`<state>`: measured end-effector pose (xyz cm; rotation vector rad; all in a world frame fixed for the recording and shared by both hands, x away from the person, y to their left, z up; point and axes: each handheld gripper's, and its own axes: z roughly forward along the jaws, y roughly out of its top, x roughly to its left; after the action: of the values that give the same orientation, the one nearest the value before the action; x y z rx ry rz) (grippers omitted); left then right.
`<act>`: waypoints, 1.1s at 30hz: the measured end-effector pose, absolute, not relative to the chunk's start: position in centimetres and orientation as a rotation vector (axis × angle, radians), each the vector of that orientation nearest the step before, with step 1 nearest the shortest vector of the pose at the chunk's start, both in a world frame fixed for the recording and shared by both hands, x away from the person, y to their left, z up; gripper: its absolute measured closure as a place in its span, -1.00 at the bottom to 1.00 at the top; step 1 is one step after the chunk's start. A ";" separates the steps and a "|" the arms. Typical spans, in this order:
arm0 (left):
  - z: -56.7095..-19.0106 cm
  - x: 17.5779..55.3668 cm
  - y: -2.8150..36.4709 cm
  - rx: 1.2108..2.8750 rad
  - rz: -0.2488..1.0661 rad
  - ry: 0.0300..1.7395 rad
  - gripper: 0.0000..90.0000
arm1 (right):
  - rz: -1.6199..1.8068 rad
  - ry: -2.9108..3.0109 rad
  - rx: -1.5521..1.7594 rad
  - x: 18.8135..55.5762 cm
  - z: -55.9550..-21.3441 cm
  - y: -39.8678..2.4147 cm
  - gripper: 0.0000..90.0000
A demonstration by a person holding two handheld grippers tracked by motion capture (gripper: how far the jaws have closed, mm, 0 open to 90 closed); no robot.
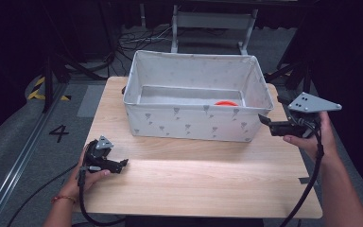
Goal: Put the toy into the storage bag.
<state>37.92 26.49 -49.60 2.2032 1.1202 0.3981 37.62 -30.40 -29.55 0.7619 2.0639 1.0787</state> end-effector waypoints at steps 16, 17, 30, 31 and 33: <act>-49.6 37.9 26.5 2.204 0.399 1.122 -0.99 | 0.989 2.082 0.760 35.2 -33.0 -32.9 -0.63; -49.6 37.9 26.5 2.201 0.394 1.126 -0.99 | 0.986 2.086 0.768 35.2 -33.3 -33.1 -0.63; -49.6 37.9 26.5 2.202 0.399 1.123 -0.99 | 0.899 2.180 0.884 35.5 -39.1 -34.6 -0.63; -49.6 37.9 26.5 2.202 0.399 1.123 -0.99 | 0.890 2.184 0.898 35.5 -39.6 -34.7 -0.63; -49.6 37.9 26.5 2.201 0.395 1.126 -0.99 | 0.883 2.194 0.919 35.5 -40.5 -35.0 -0.63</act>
<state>37.89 26.47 -49.59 2.2014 1.1261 0.3949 35.47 -34.97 -40.53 0.9191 2.1941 0.8829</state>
